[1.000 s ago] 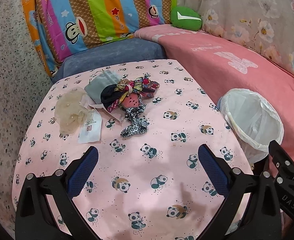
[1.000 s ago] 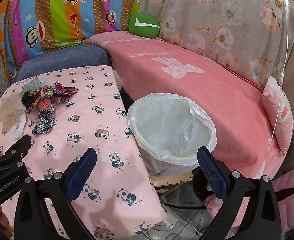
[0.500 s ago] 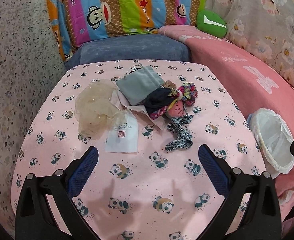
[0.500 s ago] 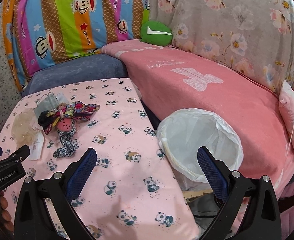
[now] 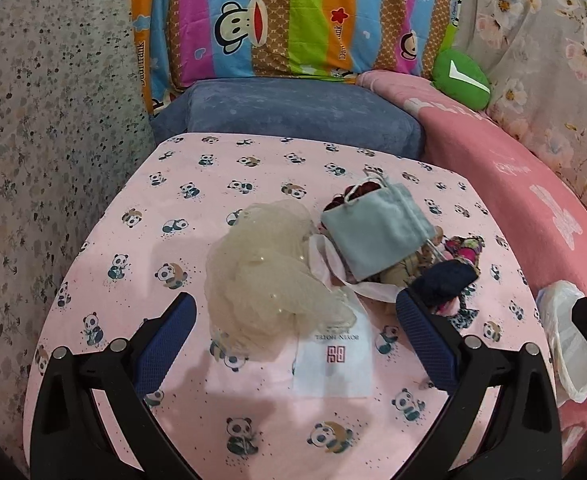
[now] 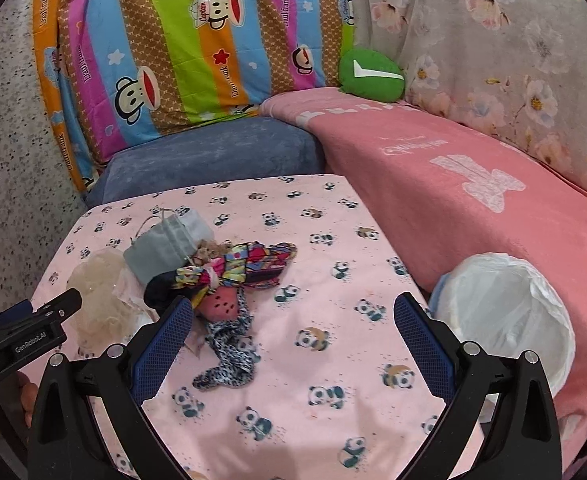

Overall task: Collect trash
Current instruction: 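Grasp the beige mesh pouf with the left gripper while the right gripper grasps the leopard scrunchie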

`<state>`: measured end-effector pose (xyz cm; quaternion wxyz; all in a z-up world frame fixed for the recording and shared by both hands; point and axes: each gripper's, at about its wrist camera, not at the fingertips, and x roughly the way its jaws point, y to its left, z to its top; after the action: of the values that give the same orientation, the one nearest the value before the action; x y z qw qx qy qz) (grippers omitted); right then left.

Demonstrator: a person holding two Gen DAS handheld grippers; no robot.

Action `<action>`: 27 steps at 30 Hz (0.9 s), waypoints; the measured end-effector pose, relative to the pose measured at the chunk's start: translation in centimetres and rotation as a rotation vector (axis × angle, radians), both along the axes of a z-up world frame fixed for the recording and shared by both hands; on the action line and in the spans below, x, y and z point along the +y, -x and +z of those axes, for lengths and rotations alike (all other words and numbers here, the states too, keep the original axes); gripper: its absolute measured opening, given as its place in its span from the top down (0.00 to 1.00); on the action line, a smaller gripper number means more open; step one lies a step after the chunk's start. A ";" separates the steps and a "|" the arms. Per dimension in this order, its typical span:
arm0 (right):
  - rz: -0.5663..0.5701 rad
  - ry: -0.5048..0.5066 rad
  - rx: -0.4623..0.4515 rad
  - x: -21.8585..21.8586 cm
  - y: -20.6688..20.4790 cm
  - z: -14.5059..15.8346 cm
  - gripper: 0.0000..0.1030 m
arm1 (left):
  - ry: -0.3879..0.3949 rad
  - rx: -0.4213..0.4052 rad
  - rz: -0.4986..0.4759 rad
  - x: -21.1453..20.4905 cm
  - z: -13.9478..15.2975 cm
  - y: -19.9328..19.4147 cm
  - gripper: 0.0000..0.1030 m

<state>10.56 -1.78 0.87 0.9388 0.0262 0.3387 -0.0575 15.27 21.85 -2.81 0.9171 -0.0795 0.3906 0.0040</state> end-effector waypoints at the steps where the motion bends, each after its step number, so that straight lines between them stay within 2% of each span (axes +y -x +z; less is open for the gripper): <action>1: 0.010 -0.011 0.005 0.7 -0.7 -0.3 0.07 | 0.009 0.006 0.009 0.7 -0.4 -0.7 0.08; 7: 0.037 -0.044 0.018 3.9 -4.2 -2.2 0.07 | 0.056 0.049 0.035 2.8 -2.7 -4.2 0.09; 10: 0.043 -0.052 0.039 5.0 -5.6 -3.2 0.09 | 0.070 0.074 0.039 3.4 -3.9 -5.5 0.16; 13: 0.056 -0.062 0.063 5.8 -6.6 -4.1 0.14 | 0.101 0.088 0.034 4.0 -4.8 -6.4 0.31; 15: 0.065 -0.065 0.076 6.3 -7.2 -4.6 0.23 | 0.109 0.099 0.027 4.2 -5.3 -6.7 0.44; 16: 0.070 -0.065 0.080 6.6 -7.4 -4.8 0.25 | 0.111 0.104 0.027 4.1 -5.5 -6.8 0.47; 18: 0.084 -0.071 0.088 7.0 -7.7 -5.3 0.38 | 0.123 0.110 0.022 4.2 -5.7 -6.9 0.65; 19: 0.091 -0.076 0.094 7.2 -7.9 -5.5 0.42 | 0.130 0.115 0.019 4.2 -5.8 -6.9 0.68; 20: 0.098 -0.080 0.100 7.3 -8.1 -5.7 0.52 | 0.136 0.118 0.017 4.3 -5.8 -6.8 0.72; 21: 0.104 -0.085 0.108 7.4 -8.3 -6.0 0.58 | 0.141 0.121 0.017 4.3 -5.8 -6.9 0.75; 24: 0.107 -0.084 0.116 7.7 -8.2 -6.2 0.84 | 0.142 0.121 0.015 4.3 -5.4 -6.7 0.89; 27: 0.108 -0.096 0.111 7.4 -7.8 -5.8 0.93 | 0.124 0.102 0.016 4.0 -4.5 -6.2 0.93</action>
<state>18.37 5.65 -4.96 0.9179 0.0498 0.3936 0.0083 21.52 25.83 -7.30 0.8893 -0.1388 0.4357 -0.0087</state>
